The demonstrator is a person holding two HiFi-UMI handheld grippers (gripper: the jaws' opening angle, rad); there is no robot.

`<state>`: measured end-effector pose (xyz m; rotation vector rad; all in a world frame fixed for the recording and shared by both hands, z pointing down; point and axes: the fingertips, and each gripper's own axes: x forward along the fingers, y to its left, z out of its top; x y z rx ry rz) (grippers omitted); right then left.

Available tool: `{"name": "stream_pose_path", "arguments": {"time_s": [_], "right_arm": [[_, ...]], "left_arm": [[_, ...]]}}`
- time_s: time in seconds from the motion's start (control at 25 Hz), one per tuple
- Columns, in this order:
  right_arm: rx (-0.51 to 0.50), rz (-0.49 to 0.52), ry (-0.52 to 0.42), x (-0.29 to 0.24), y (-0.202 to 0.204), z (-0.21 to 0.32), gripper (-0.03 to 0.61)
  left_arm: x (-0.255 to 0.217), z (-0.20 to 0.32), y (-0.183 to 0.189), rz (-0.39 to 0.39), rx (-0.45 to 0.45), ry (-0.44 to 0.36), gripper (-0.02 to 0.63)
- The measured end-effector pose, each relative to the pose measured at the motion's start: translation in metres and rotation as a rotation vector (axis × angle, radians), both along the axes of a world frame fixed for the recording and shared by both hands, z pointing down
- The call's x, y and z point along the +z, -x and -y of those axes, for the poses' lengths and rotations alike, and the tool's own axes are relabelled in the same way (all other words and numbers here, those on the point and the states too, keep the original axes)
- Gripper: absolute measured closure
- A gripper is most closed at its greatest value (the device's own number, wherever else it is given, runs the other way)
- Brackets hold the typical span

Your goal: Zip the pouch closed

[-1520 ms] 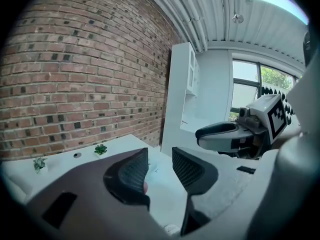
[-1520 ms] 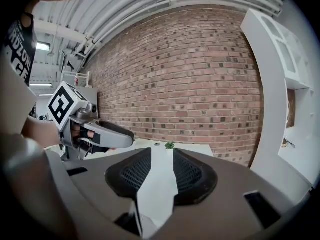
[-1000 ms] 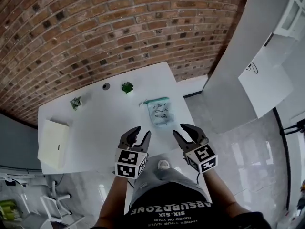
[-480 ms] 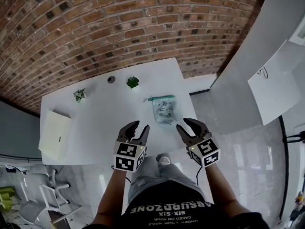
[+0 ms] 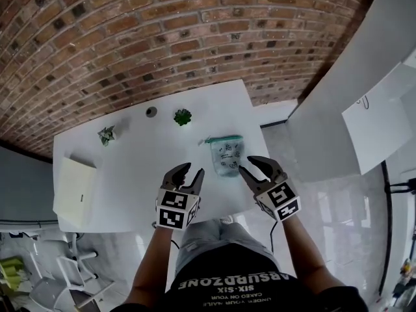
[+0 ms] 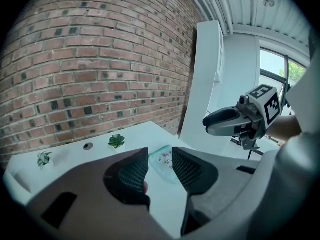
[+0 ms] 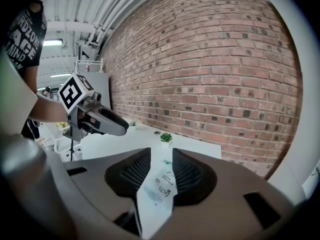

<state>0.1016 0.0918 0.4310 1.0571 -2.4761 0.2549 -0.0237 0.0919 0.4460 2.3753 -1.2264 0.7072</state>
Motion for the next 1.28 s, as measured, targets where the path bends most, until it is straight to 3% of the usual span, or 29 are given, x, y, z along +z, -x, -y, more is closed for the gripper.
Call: {"name": "stream_pose_path", "arguments": {"time_s": [0.36, 0.88, 1.28], "right_arm": [[-0.064, -0.066, 0.046, 0.016, 0.016, 0.032, 0.454], [-0.111, -0.079, 0.100, 0.039, 0.032, 0.085, 0.452], [-0.247, -0.170, 0.164, 0.076, 0.054, 0.133, 0.453]], "left_arm": [[0.018, 0.032, 0.006, 0.023, 0.049, 0.050, 0.482], [0.047, 0.077, 0.002, 0.051, 0.085, 0.115, 0.482], [0.088, 0.107, -0.005, 0.075, 0.112, 0.219, 0.482]]}}
